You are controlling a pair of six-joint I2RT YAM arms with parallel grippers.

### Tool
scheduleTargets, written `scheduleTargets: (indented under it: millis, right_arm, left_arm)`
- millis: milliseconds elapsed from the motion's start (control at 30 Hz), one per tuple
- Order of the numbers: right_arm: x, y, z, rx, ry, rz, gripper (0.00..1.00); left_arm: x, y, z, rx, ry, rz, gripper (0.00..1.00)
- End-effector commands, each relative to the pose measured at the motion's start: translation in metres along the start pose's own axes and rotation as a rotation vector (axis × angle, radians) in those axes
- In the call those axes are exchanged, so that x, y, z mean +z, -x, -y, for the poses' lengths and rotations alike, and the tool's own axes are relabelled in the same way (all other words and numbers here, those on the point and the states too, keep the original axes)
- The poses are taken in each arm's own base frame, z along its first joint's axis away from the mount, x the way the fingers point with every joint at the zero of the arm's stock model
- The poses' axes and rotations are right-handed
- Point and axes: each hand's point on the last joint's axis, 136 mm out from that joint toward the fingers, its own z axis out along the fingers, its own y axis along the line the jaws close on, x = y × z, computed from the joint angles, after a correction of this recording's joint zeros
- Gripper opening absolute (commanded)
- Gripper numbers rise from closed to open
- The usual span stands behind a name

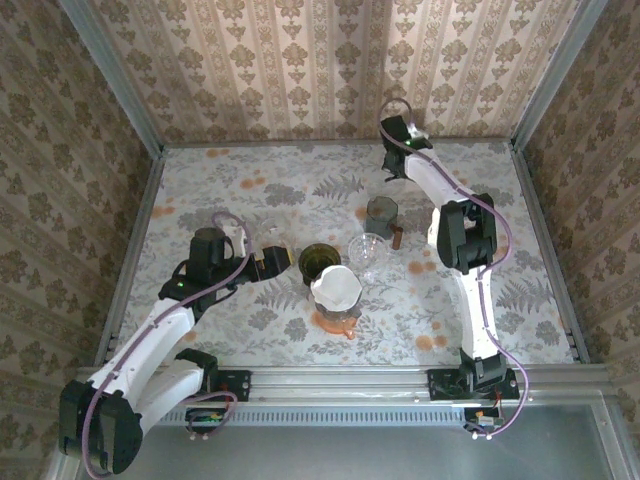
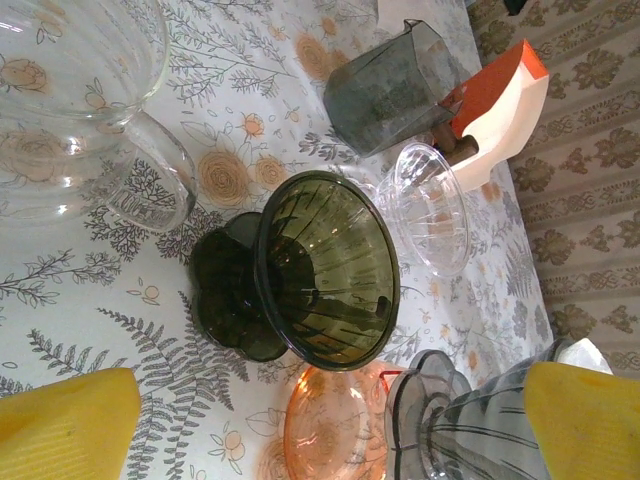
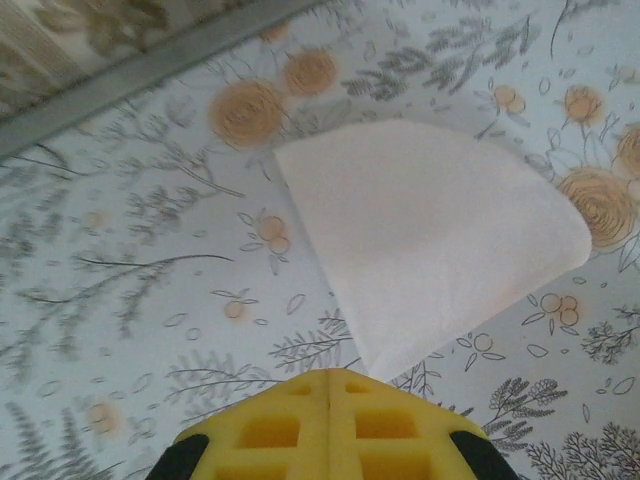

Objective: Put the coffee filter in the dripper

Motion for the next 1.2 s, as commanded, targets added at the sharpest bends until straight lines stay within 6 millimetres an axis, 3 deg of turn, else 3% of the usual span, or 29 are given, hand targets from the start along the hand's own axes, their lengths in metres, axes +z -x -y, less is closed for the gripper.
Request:
scheduleTargets:
  millis: [0,33,100,300,400,833,1167]
  right_arm:
    - [-0.021,0.019,-0.001,-0.01,0.011,0.006,0.24]
    - [-0.018,0.018,0.003,-0.021,-0.024,-0.009,0.41]
    - [-0.01,0.014,0.008,-0.044,-0.083,-0.03,0.59]
    - [0.018,0.006,0.011,0.004,-0.146,-0.03,0.77]
    - [0.026,-0.001,0.016,0.051,-0.178,-0.035,1.0]
    - [0.05,-0.049,0.044,0.189,-0.317,-0.153,0.89]
    - [0.072,-0.082,0.051,0.196,-0.338,-0.266,0.56]
  left_arm:
    - [0.0,0.0,0.0,-0.01,-0.019,0.011,1.0]
    - [0.0,0.0,0.0,-0.011,-0.02,0.013,1.0]
    - [0.0,-0.001,0.0,-0.012,-0.024,0.013,1.0]
    - [-0.002,-0.002,0.001,-0.007,-0.024,0.011,1.0]
    - [-0.005,-0.003,0.001,-0.002,-0.015,0.014,1.0]
    - [-0.004,-0.002,-0.001,0.002,-0.011,0.014,1.0]
    - [-0.005,-0.001,0.0,0.005,-0.008,0.022,1.0]
